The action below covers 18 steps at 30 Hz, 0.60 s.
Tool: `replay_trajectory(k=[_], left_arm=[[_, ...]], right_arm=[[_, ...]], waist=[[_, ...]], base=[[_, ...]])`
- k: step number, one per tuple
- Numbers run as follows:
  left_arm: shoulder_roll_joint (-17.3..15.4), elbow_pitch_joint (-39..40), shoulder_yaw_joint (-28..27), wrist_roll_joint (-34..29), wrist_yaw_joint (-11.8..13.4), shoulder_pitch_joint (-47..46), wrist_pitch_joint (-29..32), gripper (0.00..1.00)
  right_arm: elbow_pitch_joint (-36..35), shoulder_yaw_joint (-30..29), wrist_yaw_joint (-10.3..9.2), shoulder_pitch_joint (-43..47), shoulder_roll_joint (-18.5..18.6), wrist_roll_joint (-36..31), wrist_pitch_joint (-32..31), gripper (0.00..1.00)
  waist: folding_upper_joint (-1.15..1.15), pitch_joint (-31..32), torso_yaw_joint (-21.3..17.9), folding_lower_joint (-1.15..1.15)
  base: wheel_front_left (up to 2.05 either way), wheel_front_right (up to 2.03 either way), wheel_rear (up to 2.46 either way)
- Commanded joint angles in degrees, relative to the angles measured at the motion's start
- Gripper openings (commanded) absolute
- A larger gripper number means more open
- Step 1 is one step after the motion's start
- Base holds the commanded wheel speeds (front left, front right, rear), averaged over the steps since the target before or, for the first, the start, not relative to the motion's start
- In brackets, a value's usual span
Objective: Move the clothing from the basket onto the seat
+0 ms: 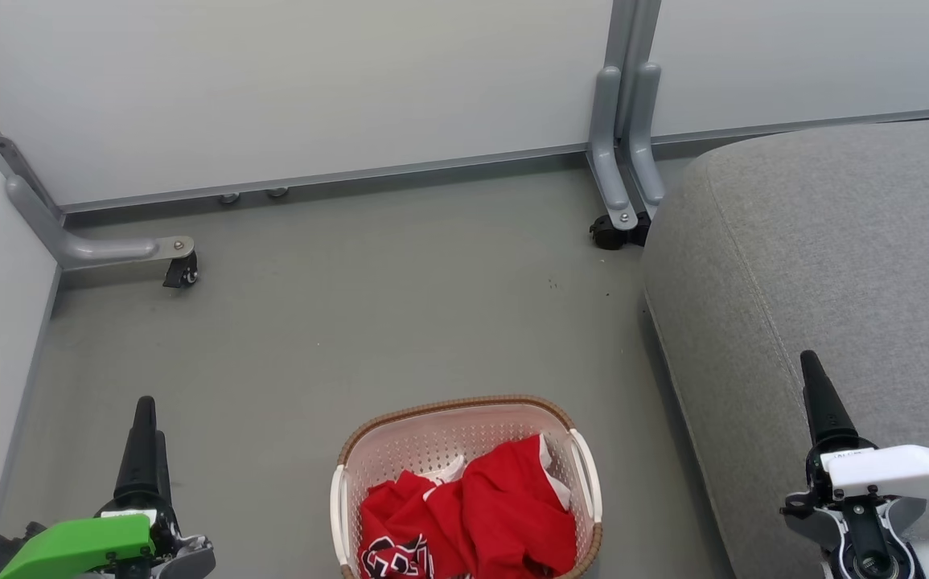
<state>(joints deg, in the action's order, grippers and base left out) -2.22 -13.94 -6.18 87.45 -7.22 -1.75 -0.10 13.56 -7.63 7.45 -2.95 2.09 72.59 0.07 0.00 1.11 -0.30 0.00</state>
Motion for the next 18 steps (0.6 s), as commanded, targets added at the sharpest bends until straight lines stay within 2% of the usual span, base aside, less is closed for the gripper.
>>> replay_trajectory(k=[1, 18], left_arm=[[-0.3, 1.0, -0.3, -1.6, -0.1, -0.3, -0.6, 1.0], [-0.5, 4.1, 0.4, -13.9, -0.2, -0.4, -4.1, 1.0]], right_arm=[[-1.7, 0.2, 0.02, -1.3, 0.4, -3.1, 0.6, 1.0], [-8.8, 3.3, 0.03, -3.0, 1.1, -30.5, 4.2, 1.0]], waist=[[0.0, 0.0, 0.0, 0.0], [0.0, 0.2, 1.1, 0.0]], base=[[0.0, 0.0, 0.0], [0.0, 0.0, 0.0]])
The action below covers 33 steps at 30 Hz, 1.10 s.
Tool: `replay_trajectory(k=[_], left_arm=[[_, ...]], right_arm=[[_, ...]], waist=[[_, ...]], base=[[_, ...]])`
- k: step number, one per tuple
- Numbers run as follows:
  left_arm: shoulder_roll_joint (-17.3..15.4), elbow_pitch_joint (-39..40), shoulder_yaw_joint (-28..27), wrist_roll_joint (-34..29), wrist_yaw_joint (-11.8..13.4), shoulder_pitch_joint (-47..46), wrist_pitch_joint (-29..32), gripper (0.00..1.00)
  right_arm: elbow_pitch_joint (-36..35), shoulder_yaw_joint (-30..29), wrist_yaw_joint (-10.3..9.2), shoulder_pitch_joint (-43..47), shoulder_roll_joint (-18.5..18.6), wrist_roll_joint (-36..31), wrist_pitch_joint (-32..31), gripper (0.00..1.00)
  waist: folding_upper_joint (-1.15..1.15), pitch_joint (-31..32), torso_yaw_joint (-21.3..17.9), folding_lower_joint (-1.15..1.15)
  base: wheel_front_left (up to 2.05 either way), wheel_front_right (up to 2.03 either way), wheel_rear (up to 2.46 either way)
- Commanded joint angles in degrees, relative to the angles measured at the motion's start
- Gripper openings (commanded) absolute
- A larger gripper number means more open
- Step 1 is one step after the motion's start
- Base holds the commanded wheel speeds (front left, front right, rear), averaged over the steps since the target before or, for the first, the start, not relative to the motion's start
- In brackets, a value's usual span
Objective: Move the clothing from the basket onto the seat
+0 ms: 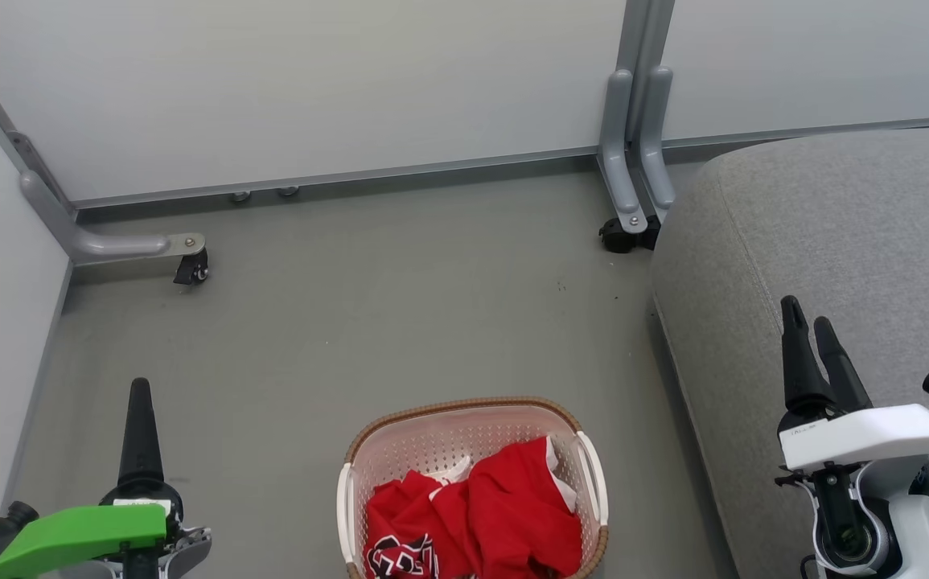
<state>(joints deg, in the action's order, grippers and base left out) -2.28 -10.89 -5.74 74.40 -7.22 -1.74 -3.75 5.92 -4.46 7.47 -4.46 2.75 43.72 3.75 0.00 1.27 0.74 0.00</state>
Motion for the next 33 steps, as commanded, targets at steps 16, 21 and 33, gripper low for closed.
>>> replay_trajectory(k=[16, 21, 33], left_arm=[[-0.5, 5.0, 1.2, -23.0, -0.2, 0.8, -3.3, 1.0], [-0.5, 5.5, 1.7, -28.8, -0.2, 1.2, -4.1, 1.0], [-0.6, 6.3, 5.8, -43.1, -0.3, 2.1, -5.8, 1.0]], right_arm=[[-5.3, 4.4, 0.02, -0.4, 1.4, -19.6, 3.3, 1.0], [-5.7, 6.2, 0.02, 0.1, 2.1, -23.5, 4.1, 1.0], [-6.3, 8.2, 0.02, 1.1, 2.4, -30.5, 5.8, 1.0]], waist=[[0.0, 0.8, 0.9, 0.0], [0.0, 1.0, 1.0, 0.0], [0.0, 1.3, 1.0, 0.0]], base=[[0.0, 0.0, 0.0], [0.0, 0.0, 0.0], [0.0, 0.0, 0.0]])
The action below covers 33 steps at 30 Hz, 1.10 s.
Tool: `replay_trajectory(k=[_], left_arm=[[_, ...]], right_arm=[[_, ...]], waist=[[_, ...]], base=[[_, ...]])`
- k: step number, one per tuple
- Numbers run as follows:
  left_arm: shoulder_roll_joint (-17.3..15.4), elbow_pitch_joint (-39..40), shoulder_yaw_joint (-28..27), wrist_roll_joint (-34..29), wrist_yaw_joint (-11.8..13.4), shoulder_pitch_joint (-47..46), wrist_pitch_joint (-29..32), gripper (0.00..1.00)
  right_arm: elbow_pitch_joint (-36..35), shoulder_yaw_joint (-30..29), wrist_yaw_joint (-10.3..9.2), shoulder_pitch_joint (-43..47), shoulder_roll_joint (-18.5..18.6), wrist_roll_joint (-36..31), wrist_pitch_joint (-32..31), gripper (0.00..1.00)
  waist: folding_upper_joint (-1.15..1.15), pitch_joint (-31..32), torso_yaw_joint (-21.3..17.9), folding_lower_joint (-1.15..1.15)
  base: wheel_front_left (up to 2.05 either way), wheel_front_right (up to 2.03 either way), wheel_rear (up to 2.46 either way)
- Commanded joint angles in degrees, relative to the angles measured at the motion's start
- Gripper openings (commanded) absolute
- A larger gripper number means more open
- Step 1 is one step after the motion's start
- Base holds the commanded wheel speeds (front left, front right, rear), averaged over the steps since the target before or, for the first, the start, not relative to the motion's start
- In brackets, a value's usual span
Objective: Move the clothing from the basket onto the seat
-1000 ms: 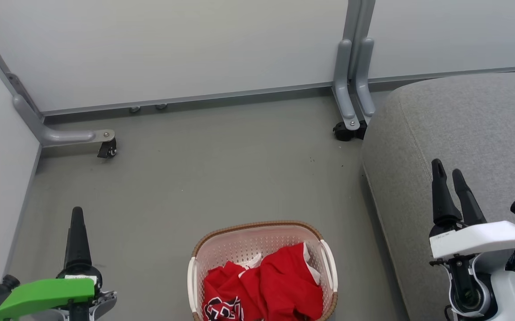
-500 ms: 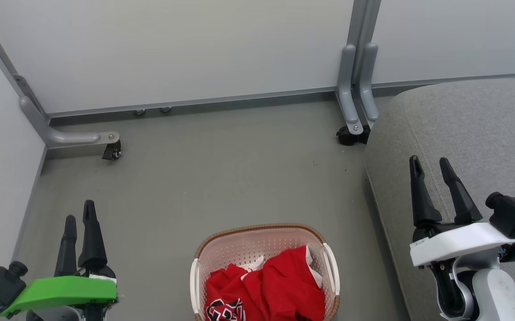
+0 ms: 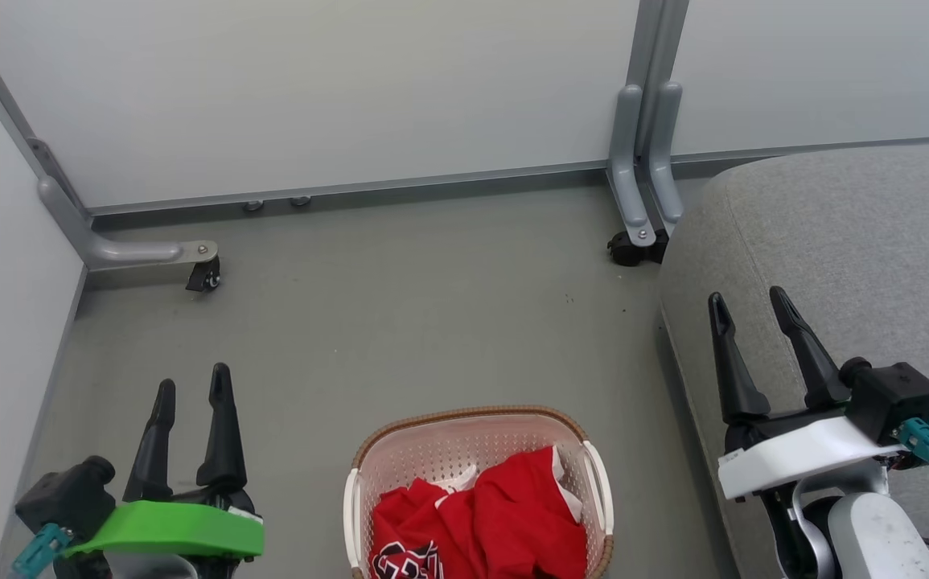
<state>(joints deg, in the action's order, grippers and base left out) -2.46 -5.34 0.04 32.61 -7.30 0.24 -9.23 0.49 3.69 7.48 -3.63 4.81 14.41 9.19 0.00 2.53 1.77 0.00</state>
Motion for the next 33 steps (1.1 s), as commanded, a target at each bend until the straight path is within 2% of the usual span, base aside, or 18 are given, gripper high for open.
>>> replay_trajectory(k=[1, 12, 24, 33], left_arm=[[-0.4, 0.7, 0.4, -2.3, -0.2, 0.2, -0.5, 1.0], [-0.5, -1.8, 3.7, -11.6, 0.7, 1.4, -2.0, 1.0], [-0.5, -6.0, 7.0, -20.5, 0.6, 1.8, -3.4, 1.0], [-0.5, -6.7, 8.1, -24.2, 1.0, 1.8, -4.4, 1.0]], right_arm=[[-0.9, 0.2, 0.01, 0.4, 0.3, -1.6, 0.6, 1.0], [-0.7, 1.2, 0.01, 2.0, -0.3, -6.5, 2.0, 1.0], [3.2, -0.2, 0.01, 3.5, -1.5, -10.4, 3.5, 1.0], [3.1, 0.3, 0.01, 3.3, -1.9, -8.6, 4.5, 1.0]], waist=[[0.0, 0.0, 0.0, 0.0], [0.0, 0.6, 0.1, 0.0], [0.0, 1.3, 0.0, 0.0], [0.0, 1.2, -0.4, 0.0]], base=[[0.0, 0.0, 0.0], [0.0, 0.0, 0.0], [0.0, 0.0, 0.0], [0.0, 0.0, 0.0]])
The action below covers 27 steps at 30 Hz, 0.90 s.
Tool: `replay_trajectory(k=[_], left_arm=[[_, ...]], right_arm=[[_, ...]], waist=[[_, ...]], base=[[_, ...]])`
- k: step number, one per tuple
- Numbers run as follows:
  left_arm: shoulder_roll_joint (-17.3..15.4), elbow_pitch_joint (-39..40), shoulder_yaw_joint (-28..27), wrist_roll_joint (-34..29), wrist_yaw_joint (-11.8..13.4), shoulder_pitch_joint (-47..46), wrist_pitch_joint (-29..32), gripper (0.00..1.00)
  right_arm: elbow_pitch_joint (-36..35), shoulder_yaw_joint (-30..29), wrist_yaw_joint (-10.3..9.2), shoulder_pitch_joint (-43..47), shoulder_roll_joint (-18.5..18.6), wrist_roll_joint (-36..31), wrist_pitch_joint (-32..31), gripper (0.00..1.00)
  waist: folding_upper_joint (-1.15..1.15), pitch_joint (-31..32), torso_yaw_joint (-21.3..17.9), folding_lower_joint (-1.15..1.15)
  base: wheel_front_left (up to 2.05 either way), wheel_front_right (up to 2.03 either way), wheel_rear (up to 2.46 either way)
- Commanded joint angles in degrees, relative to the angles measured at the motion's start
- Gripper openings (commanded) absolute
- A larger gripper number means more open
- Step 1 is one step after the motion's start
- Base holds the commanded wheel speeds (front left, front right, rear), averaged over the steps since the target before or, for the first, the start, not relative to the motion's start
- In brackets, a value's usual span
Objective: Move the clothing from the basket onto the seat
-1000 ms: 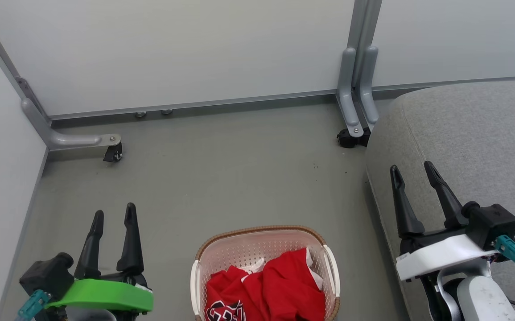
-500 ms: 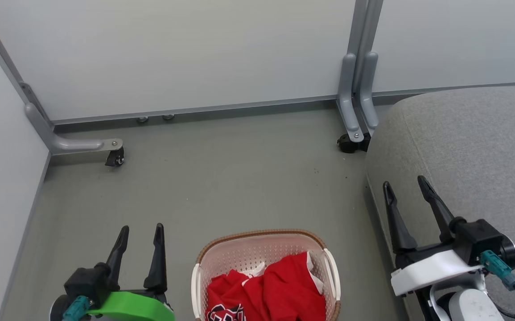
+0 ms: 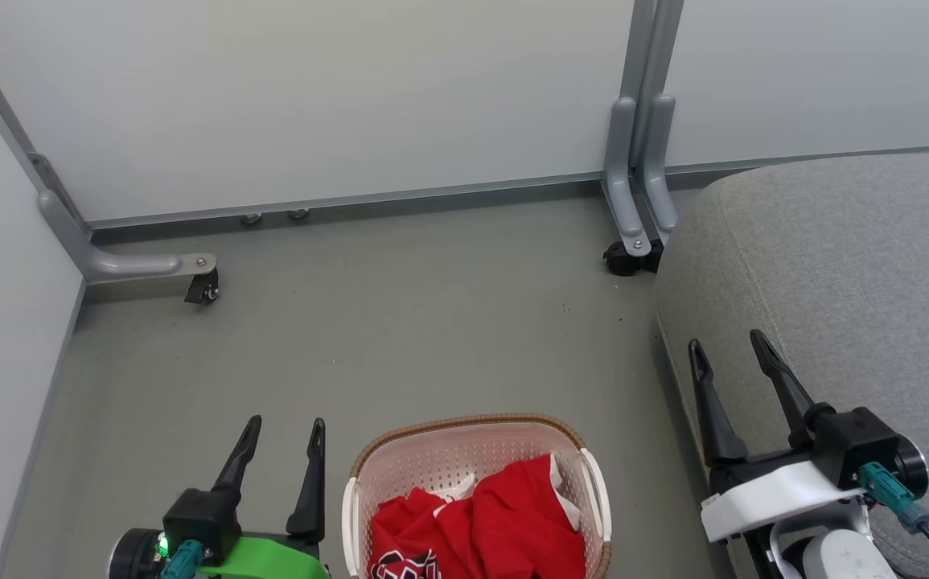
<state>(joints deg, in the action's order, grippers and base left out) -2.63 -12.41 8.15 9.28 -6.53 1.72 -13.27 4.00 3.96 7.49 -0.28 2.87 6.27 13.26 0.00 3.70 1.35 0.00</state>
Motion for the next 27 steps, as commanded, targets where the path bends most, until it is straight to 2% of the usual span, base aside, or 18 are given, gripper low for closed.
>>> replay_trajectory(k=[1, 9, 20, 27], left_arm=[[-0.4, 0.6, -0.2, -0.3, 0.5, 0.3, -0.5, 1.0], [-0.4, 2.2, -3.4, 3.5, 0.5, 1.0, -1.3, 1.0], [-0.4, 3.0, -3.7, 2.1, 0.0, 1.5, -1.9, 1.0], [-0.4, 3.2, -3.9, 2.1, -0.1, 1.7, -1.9, 1.0]], right_arm=[[-0.4, 0.0, 0.0, 0.1, 0.1, -0.3, 0.5, 1.0], [-0.5, 0.0, 0.0, 0.6, 0.1, -0.6, 1.3, 1.0], [0.3, 1.1, 0.0, 1.0, 0.1, -3.5, 2.0, 1.0], [1.3, 0.6, 0.0, 1.2, 0.1, -1.1, 2.0, 1.0]], waist=[[0.0, 0.0, 0.0, 0.0], [0.0, 0.1, 0.1, 0.0], [0.0, 0.5, 0.6, 0.0], [0.0, 0.3, 0.5, 0.0]], base=[[0.0, 0.0, 0.0], [0.0, 0.0, 0.0], [0.0, 0.0, 0.0], [0.0, 0.0, 0.0]])
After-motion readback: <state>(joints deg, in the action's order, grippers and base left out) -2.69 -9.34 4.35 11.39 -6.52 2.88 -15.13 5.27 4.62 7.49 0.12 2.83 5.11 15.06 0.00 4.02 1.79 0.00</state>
